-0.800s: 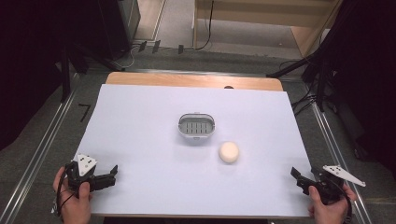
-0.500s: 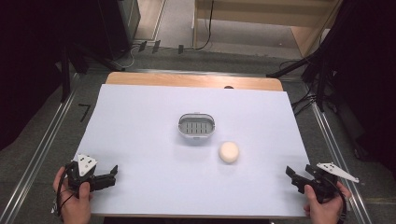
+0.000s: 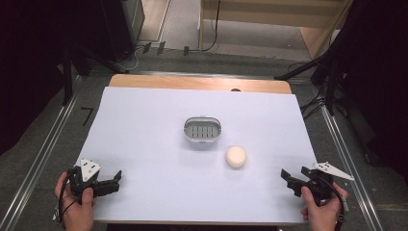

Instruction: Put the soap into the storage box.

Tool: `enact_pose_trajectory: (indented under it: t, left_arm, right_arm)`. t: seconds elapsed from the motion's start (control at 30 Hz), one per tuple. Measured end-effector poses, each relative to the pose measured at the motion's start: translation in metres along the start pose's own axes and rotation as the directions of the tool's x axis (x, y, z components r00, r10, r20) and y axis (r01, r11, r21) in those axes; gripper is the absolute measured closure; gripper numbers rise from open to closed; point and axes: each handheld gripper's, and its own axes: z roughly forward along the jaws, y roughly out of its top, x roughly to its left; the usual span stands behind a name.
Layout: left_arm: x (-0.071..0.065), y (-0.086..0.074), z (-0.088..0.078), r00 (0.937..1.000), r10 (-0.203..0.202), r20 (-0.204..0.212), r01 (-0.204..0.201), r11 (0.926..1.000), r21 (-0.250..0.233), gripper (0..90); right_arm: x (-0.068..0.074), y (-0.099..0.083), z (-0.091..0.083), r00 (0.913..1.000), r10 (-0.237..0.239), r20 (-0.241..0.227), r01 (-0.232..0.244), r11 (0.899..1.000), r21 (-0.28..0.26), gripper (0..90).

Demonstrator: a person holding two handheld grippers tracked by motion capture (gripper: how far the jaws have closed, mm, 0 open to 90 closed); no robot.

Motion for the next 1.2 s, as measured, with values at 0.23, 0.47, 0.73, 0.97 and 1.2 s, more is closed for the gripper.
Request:
enact_pose_trajectory:
  t: [0.23,0.47,0.73,0.97,1.2]
  left_arm:
    - [-0.001,0.0,0.0,1.0,0.003,-0.005,-0.003,1.0,-0.001,0.0]
    - [-0.001,0.0,0.0,0.9999,0.003,-0.01,-0.003,1.0,-0.003,0.0]
    - [-0.001,0.0,-0.001,0.9999,0.003,-0.01,-0.003,1.0,-0.003,0.0]
    - [-0.001,0.0,-0.001,1.0,0.005,-0.008,-0.005,1.0,0.0,0.0]
    - [-0.001,0.0,-0.001,0.9999,0.007,-0.009,-0.007,1.0,0.0,0.0]
  right_arm:
    - [0.018,0.003,0.013,0.999,-0.035,-0.027,0.035,0.999,0.015,16.2]
    - [0.037,0.006,0.029,0.9962,-0.072,-0.049,0.074,0.996,0.043,16.2]
    - [0.063,0.011,0.046,0.9915,-0.097,-0.087,0.103,0.993,0.063,16.2]
    - [0.084,0.014,0.058,0.9845,-0.129,-0.119,0.14,0.986,0.087,16.2]
    - [0.102,0.016,0.068,0.9765,-0.159,-0.145,0.174,0.98,0.095,15.9]
